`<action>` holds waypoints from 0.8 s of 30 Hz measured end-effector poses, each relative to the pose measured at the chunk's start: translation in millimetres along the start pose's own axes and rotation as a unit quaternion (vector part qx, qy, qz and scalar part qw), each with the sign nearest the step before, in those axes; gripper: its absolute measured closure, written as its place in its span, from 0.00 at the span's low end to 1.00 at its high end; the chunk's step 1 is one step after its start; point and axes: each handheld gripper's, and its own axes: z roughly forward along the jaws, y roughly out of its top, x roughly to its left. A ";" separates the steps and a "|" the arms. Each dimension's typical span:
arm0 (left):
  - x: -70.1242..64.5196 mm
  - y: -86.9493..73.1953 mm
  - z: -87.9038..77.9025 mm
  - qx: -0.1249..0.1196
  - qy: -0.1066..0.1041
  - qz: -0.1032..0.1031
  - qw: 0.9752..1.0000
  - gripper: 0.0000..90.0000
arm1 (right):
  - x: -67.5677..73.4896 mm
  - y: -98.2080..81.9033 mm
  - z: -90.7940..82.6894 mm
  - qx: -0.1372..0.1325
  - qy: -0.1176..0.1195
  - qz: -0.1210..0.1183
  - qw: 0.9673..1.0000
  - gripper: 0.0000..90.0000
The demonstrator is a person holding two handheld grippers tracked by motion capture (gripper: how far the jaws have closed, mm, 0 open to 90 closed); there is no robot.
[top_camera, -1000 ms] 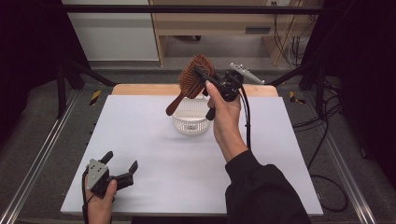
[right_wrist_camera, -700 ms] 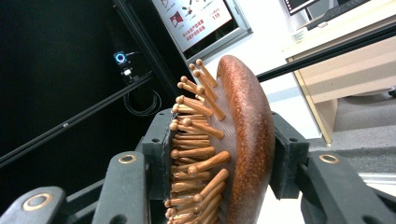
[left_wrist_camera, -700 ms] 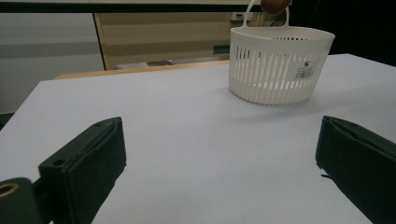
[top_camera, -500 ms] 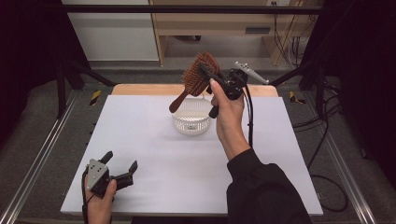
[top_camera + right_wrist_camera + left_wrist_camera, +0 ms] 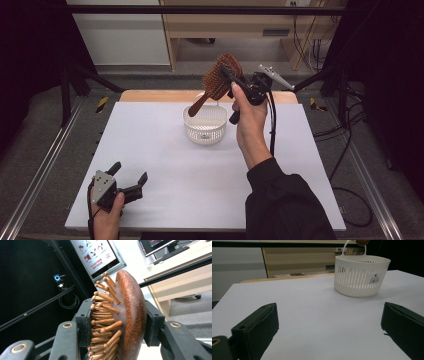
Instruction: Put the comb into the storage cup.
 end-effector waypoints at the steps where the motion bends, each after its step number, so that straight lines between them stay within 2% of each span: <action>1: -0.1 0.0 0.0 0.000 0.000 0.000 1.000 0.01 | -0.9 0.2 -0.2 0.000 -0.003 0.000 1.000 0.57; 18: -0.8 -0.3 0.3 0.000 -0.001 0.002 1.000 0.02 | -7.9 -3.6 -0.3 0.005 -0.015 -0.015 1.000 0.57; 24: -1.5 -0.4 0.4 0.000 0.000 0.004 1.000 0.02 | -12.5 -8.5 -0.6 0.007 -0.018 -0.009 1.000 0.57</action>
